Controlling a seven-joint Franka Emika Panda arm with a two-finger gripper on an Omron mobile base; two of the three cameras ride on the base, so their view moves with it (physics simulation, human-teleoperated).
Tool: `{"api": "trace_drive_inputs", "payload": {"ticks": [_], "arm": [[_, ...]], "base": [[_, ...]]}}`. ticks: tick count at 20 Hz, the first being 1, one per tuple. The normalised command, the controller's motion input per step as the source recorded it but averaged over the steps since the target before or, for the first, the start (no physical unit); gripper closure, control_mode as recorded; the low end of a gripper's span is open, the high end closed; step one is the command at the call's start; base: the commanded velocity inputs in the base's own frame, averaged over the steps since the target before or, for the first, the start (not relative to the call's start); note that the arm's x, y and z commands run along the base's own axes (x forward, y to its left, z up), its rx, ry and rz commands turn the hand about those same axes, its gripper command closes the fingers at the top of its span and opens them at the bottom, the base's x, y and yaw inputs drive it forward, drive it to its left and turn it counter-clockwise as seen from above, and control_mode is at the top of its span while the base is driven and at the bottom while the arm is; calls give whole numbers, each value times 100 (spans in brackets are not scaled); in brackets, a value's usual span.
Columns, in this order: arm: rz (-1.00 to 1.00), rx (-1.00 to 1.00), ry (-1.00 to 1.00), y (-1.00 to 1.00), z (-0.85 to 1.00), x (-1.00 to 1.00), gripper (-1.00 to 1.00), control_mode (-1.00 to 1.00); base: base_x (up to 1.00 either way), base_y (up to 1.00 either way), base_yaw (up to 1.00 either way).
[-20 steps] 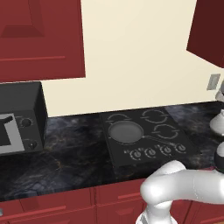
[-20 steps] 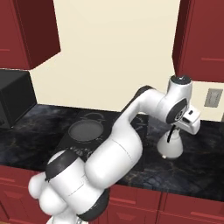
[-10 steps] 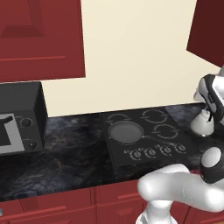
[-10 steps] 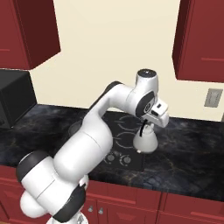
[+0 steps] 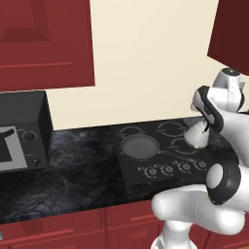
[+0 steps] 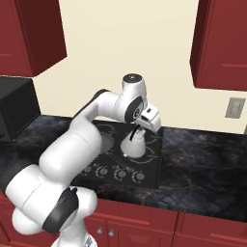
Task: Pick the kettle from the counter and place it on a stove burner. Then turn the burner on.
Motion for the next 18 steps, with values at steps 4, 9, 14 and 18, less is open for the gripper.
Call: {"api": "trace_drive_inputs", "payload": {"ticks": [4, 9, 14, 18], "arm": [[0, 0, 11, 0, 0, 52, 100, -100], [0, 0, 14, 0, 0, 64, 100, -100], [0, 1, 16, 0, 0, 45, 100, -100], [0, 0, 3, 0, 0, 3, 100, -100]], "base": [[0, 0, 0], [0, 0, 0], [0, 0, 0], [0, 0, 0]]}}
